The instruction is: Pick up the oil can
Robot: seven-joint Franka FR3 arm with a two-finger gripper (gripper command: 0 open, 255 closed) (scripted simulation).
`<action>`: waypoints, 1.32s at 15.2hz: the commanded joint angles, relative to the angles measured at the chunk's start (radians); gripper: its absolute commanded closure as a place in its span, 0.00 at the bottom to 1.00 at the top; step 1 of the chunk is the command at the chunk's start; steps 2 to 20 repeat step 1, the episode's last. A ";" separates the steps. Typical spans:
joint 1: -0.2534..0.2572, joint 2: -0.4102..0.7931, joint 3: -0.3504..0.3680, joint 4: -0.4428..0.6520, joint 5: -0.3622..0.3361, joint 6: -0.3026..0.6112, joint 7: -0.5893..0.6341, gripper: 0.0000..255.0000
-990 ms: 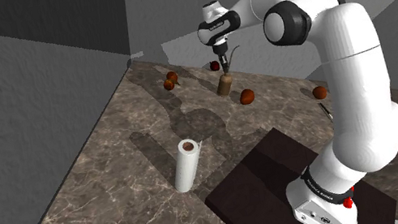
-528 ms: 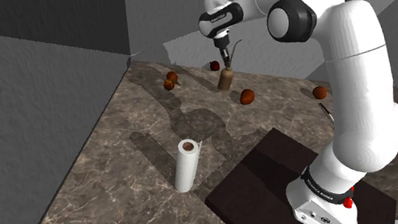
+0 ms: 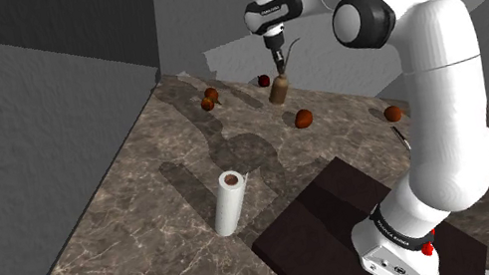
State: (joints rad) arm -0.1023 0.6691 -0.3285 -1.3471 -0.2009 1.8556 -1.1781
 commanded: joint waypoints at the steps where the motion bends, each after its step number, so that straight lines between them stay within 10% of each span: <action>1: 0.000 -0.003 0.000 0.005 0.000 -0.008 -0.002 1.00; 20: 0.000 -0.003 0.000 0.005 0.000 -0.008 -0.002 1.00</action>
